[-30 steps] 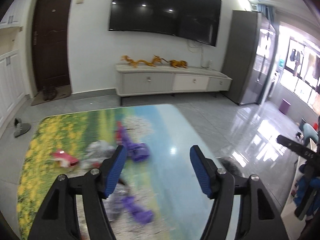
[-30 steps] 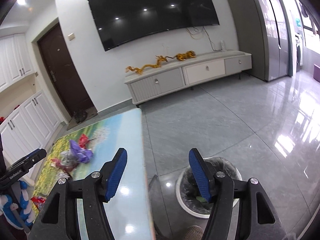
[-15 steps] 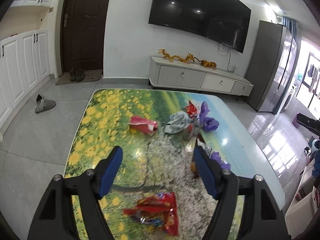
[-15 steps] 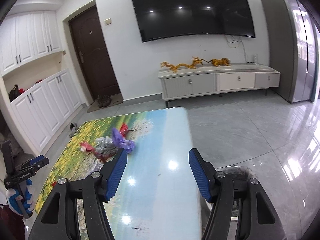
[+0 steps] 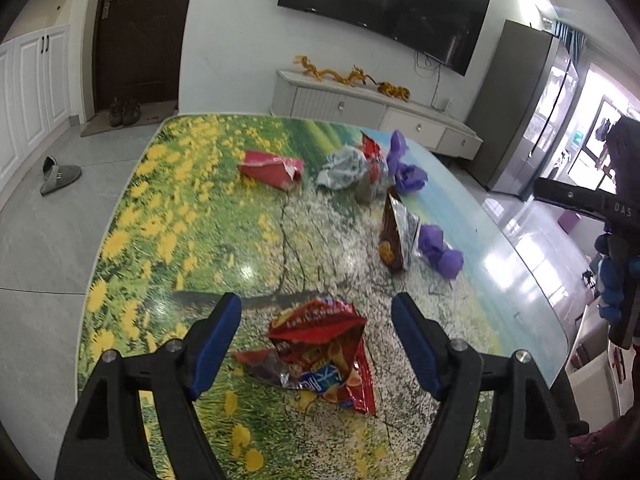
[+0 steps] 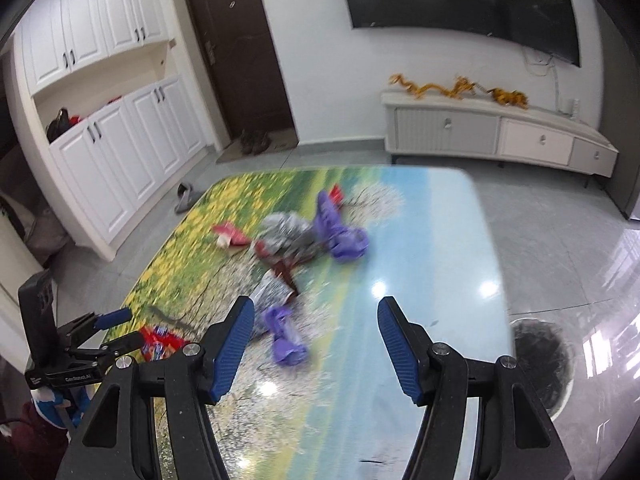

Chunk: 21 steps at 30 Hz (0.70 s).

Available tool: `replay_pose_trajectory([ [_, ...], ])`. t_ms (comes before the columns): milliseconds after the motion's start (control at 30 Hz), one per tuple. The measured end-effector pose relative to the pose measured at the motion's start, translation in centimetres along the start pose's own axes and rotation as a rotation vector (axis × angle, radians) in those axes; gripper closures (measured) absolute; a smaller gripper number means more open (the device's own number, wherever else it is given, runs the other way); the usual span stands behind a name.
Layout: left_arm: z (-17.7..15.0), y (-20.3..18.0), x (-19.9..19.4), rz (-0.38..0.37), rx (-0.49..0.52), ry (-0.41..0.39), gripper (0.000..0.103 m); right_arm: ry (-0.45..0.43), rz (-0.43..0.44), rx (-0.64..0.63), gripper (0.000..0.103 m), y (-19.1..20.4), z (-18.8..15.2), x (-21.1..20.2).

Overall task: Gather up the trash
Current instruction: 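Grasp the red snack wrapper with the left gripper while the right grasps a purple bag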

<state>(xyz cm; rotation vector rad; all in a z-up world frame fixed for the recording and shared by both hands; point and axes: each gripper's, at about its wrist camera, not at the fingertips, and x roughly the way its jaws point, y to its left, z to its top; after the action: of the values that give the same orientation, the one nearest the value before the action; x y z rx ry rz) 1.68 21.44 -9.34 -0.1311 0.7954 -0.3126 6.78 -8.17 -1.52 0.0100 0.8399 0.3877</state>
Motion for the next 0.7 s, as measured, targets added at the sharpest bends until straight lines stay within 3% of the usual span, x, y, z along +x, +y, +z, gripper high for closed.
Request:
replay_pose_trajectory([
  [333, -1.6, 0.1, 2.0, -0.003, 0.025, 0.067, 0.027, 0.198, 0.031, -0.080, 0.046, 3.4, -2.5, 8.5],
  [700, -1.6, -0.3, 3.5, 0.015, 0.044, 0.109, 0.030, 0.236, 0.042, -0.066, 0.055, 2.5, -2.3, 10.7],
])
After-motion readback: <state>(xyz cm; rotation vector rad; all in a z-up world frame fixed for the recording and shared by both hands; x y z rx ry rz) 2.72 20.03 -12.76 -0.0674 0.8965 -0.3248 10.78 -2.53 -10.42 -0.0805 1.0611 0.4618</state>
